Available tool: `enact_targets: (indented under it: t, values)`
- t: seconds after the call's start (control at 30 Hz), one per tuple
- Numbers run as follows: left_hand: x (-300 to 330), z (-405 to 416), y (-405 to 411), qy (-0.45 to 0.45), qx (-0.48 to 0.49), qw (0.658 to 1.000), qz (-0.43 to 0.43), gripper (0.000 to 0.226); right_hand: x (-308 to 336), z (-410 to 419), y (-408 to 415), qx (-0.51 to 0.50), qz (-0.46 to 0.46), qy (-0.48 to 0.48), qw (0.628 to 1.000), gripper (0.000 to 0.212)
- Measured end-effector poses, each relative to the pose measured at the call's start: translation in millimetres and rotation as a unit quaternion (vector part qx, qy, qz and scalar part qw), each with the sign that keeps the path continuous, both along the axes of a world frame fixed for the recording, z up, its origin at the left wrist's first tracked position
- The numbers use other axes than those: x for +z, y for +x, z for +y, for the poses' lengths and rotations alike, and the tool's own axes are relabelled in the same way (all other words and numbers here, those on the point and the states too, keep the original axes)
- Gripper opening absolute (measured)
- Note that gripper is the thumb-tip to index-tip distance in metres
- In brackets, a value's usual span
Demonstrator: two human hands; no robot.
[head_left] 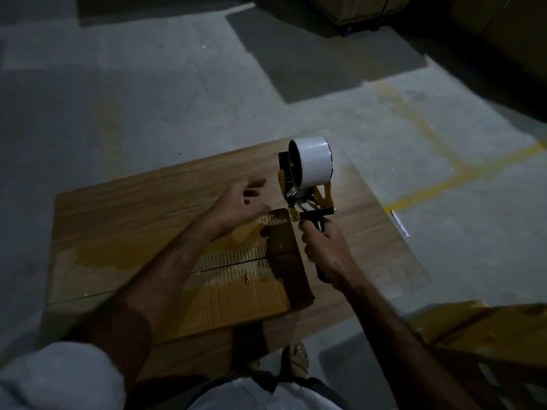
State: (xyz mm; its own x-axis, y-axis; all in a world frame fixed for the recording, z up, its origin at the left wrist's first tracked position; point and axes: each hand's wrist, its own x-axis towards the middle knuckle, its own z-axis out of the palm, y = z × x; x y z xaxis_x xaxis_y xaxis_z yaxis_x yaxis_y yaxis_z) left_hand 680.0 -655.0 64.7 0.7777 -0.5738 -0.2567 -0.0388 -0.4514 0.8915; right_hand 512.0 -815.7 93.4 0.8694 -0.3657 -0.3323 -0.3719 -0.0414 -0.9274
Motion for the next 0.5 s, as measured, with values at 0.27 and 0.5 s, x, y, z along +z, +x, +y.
enact_targets:
  t: [0.27,0.5]
  values:
    - [-22,-28,-5,-0.043,0.004,0.999,-0.007,0.027,-1,7,0,0.003,-0.011,0.014,1.000,0.025]
    - [-25,-31,-10,-0.089,0.051,0.994,-0.032,0.016,11,10,1,-0.012,0.002,0.096,0.995,0.027]
